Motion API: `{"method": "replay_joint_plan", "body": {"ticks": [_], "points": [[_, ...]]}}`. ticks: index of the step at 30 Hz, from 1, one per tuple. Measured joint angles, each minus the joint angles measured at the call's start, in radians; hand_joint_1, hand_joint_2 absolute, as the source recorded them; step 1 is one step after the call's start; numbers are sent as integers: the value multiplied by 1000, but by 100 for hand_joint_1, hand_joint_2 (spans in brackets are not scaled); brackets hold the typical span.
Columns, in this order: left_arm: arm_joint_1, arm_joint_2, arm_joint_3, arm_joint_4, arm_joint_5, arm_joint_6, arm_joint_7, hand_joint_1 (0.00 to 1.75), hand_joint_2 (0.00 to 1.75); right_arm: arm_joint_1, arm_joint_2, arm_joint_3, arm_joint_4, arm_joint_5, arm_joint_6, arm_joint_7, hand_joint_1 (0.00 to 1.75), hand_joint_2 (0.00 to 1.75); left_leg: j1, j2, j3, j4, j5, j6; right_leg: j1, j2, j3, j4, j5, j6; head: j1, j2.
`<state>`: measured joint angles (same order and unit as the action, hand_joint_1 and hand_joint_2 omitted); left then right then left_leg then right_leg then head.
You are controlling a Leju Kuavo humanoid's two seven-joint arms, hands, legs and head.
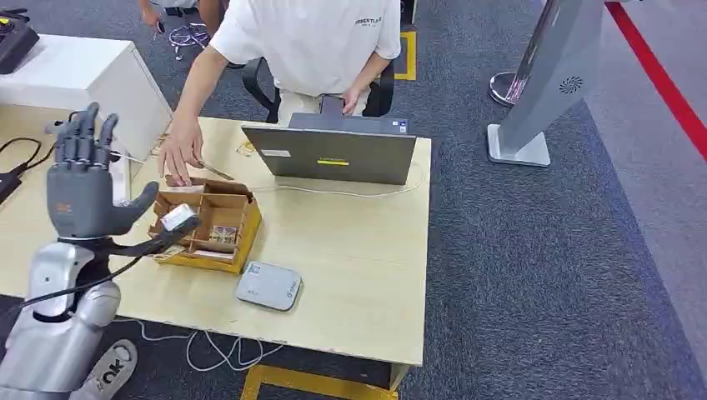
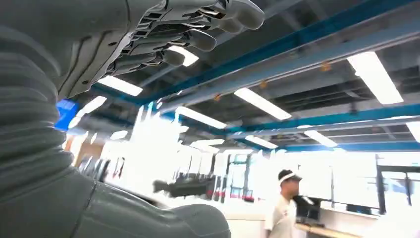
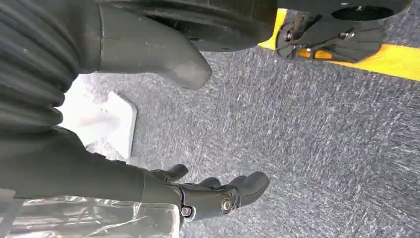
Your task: Pass the card to the sensor for recognition and then transmit it.
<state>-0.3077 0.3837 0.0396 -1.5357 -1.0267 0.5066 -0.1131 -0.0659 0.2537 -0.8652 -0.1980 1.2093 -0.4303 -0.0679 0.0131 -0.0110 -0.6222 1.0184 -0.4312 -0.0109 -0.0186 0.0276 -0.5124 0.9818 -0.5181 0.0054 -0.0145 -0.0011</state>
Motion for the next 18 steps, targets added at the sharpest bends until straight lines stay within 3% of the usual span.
{"method": "replay_joint_plan", "body": {"ticks": [2, 4, 7, 8, 10, 12, 13, 16, 18], "points": [[73, 30, 137, -25, 151, -9, -92, 0, 175, 2, 0, -11, 0, -11, 0, -6, 0, 175, 0, 3, 2, 0, -1, -1, 0, 2, -1, 0, -1, -2, 0, 0], [128, 49, 282, -29, 227, -35, -184, 0, 175, 6, -1, -17, 0, -15, 0, -9, 0, 175, 1, 2, 1, 0, -1, -1, 0, 1, -4, 0, -2, -3, -2, 0], [184, 57, 421, -41, 295, -73, -202, 0, 175, 3, -2, -28, 0, -24, 0, -20, 0, 175, 1, -4, -1, -2, -1, -2, 1, -5, 2, 0, -4, -5, 0, 0], [220, 64, 472, -41, 386, -105, -216, 0, 175, 3, -2, -32, 0, -29, 0, -32, 0, 175, 1, -3, 0, -2, -3, -4, 1, -3, 2, 1, -4, -5, 2, 0], [269, 68, 626, -12, 670, -224, -276, 0, 175, 9, -9, -39, 0, -40, 0, -53, 0, 175, 1, 3, 2, -2, -4, -6, 1, 4, 0, 0, -4, -5, -1, 0], [283, 76, 813, 78, 864, -348, -341, 0, 175, 18, -16, -48, 0, -47, 7, -58, 0, 175, 2, 4, 2, -1, -5, -5, 2, 4, -2, 0, -4, -6, -2, 0], [277, 79, 875, 132, 929, -406, -324, 0, 175, 22, -18, -53, 0, -47, 7, -58, 0, 175, 2, 3, 1, -1, -5, -5, 2, 1, -2, -1, -5, -6, 0, 0], [257, 90, 1098, 418, 1256, -618, -223, 0, 175, 23, -21, -62, 0, -47, 7, -53, 0, 175, 0, 0, 4, -3, -6, -6, 0, -1, 3, -1, -8, -6, 0, 0], [270, 77, 1224, 616, 1373, -717, -273, 0, 175, 24, -21, -66, 0, -46, 7, -50, 0, 175, 0, 1, 5, -3, -7, -6, 0, 0, 1, -1, -8, -7, -8, 0]]}}
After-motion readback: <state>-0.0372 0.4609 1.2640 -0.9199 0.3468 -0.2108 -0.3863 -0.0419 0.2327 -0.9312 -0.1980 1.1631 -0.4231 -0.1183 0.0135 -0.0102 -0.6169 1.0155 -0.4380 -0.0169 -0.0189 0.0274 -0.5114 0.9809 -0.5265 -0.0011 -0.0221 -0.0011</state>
